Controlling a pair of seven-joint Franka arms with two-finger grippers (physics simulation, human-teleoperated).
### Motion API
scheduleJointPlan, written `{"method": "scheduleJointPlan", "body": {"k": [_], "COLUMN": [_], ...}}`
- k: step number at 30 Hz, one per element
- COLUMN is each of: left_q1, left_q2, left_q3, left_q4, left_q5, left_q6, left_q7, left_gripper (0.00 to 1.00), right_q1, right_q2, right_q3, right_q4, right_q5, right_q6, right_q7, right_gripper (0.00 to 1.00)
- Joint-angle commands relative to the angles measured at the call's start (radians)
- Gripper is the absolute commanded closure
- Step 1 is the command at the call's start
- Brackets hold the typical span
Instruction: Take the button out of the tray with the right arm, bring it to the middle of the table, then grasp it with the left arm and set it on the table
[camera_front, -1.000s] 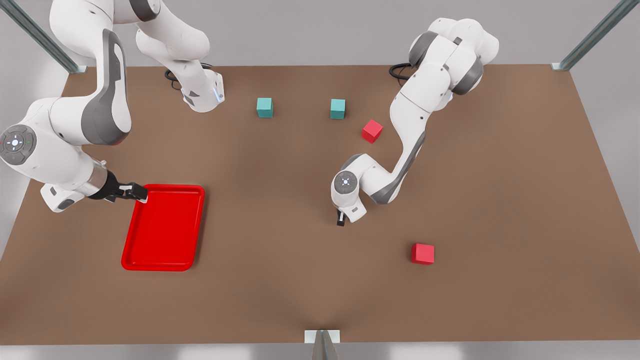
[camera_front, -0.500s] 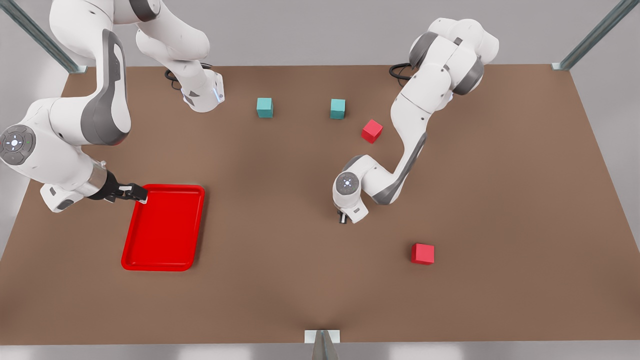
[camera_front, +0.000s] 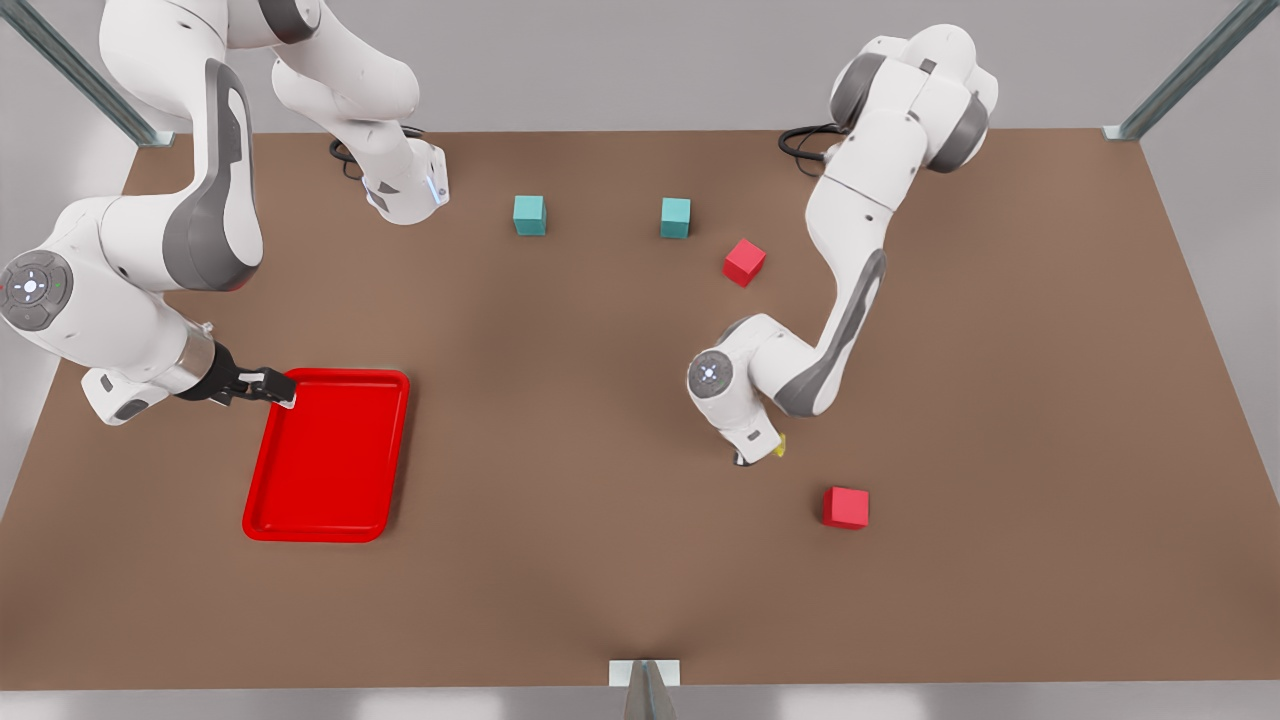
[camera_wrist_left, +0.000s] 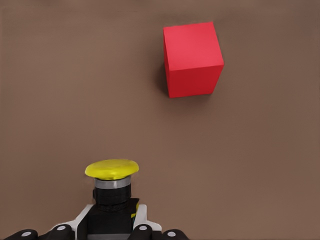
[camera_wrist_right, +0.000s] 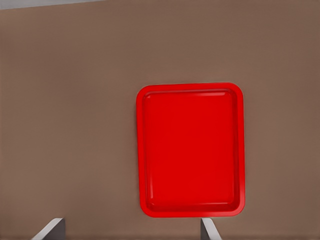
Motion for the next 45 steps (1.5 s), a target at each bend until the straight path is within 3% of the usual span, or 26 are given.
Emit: {"method": "scheduleJointPlan", "body": {"k": [1, 8, 13, 16, 33, 45], "left_q1": [0.001, 0.002, 0.001, 0.002, 0.04, 0.047], "left_q2": [-0.006, 0.003, 0.045, 0.138, 0.281, 0.31], "left_q3": [0.044, 0.239, 0.26, 0.268, 0.268, 0.268], "left_q4": [-0.001, -0.017, -0.016, -0.017, -0.016, -0.016], "left_q5": [0.153, 0.382, 0.627, 0.741, 0.833, 0.85], "left_q6": [-0.128, -0.129, -0.234, -0.284, -0.263, -0.258], "left_q7": [0.034, 0.039, -0.074, -0.266, -0.501, -0.587], "left_gripper": [0.56, 0.56, 0.56, 0.56, 0.56, 0.55], "right_q1": [0.0, 0.0, 0.0, 0.0, 0.0, -0.001], "right_q2": [-0.001, -0.001, -0.001, -0.001, 0.0, 0.0], "right_q3": [0.0, 0.0, 0.0, 0.0, 0.0, 0.0], "right_q4": [0.0, 0.0, 0.0, 0.0, 0.0, 0.0], "right_q5": [0.001, 0.001, 0.001, 0.001, 0.001, 0.001], "right_q6": [0.0, 0.0, 0.0, 0.0, 0.0, 0.0], "right_q7": [0.003, 0.002, 0.002, 0.002, -0.001, -0.005], "right_gripper": [0.0, 0.0, 0.0, 0.0, 0.0, 0.0]}}
